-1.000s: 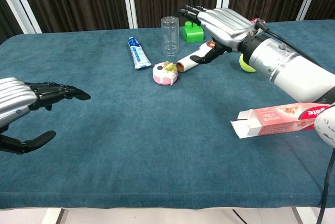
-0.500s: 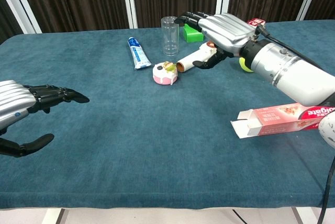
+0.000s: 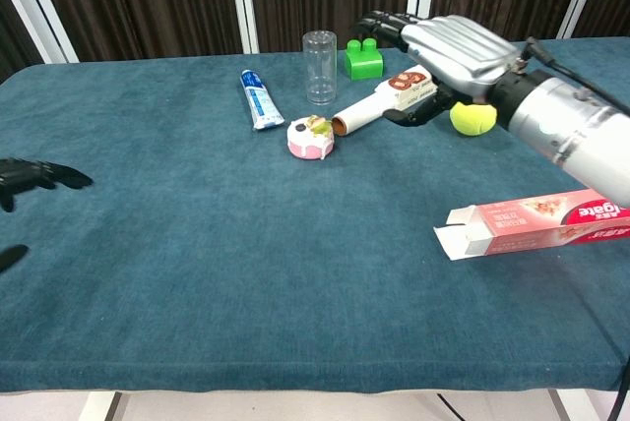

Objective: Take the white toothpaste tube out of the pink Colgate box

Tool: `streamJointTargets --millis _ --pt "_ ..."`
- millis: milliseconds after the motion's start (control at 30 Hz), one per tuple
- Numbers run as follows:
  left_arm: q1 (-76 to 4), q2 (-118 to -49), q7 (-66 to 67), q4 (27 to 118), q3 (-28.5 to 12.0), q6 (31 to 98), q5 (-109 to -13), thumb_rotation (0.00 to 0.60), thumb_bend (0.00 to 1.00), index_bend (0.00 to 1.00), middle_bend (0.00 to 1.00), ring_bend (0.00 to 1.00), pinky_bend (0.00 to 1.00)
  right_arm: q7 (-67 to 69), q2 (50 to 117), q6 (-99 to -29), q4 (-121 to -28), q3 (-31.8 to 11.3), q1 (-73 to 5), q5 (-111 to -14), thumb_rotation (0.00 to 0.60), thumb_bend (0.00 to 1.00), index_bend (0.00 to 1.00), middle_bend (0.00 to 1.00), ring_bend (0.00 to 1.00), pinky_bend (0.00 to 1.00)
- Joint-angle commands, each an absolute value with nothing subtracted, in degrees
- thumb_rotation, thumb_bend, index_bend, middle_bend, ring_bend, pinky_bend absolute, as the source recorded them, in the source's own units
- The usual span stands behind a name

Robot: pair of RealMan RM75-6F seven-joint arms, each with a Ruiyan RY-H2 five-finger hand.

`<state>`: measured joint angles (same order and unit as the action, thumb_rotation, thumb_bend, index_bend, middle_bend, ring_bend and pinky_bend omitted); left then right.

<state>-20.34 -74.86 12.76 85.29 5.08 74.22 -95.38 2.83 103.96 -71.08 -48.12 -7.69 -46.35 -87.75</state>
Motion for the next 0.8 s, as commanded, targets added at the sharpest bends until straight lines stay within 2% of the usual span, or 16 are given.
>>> streamJointTargets --millis 33,133,267,433,600,800 --pt "-17.59 -73.47 13.76 85.99 2.96 77.81 -91.86 0.600 0.46 0.18 0.19 0.21 0.41 -4.91 94.93 -75.15 -62.00 -5.20 -40.88 -88.66 0.600 0.22 0.11 0.07 0.08 0.22" --pt "-16.07 -73.06 11.98 85.98 1.54 80.31 -90.01 0.600 0.46 0.19 0.20 0.21 0.41 -9.82 90.54 -77.74 -68.58 -2.96 -37.32 -89.52 0.600 0.22 0.11 0.15 0.13 0.23" --pt "-15.35 -71.66 8.86 85.09 1.53 80.00 -88.93 0.600 0.46 0.19 0.20 0.21 0.41 -13.32 85.23 -80.21 -75.93 -0.30 -32.70 -89.58 0.600 0.22 0.11 0.16 0.14 0.24" --pt "-14.76 -70.67 6.55 84.29 1.94 78.93 -88.20 0.600 0.46 0.19 0.20 0.21 0.41 -14.19 80.88 -82.17 -80.71 2.19 -27.56 -88.68 0.600 0.22 0.11 0.16 0.14 0.24" --pt "-14.50 -69.90 4.65 84.69 2.23 79.55 -89.71 0.600 0.46 0.19 0.20 0.21 0.42 -13.59 79.13 -81.88 -80.54 4.42 -24.11 -88.43 0.600 0.21 0.12 0.16 0.14 0.24" --pt "-14.68 -69.74 3.72 84.65 2.59 78.93 -90.79 0.600 0.46 0.19 0.20 0.21 0.42 -11.72 80.51 -78.76 -76.85 4.95 -22.45 -87.11 0.600 0.20 0.15 0.16 0.14 0.24"
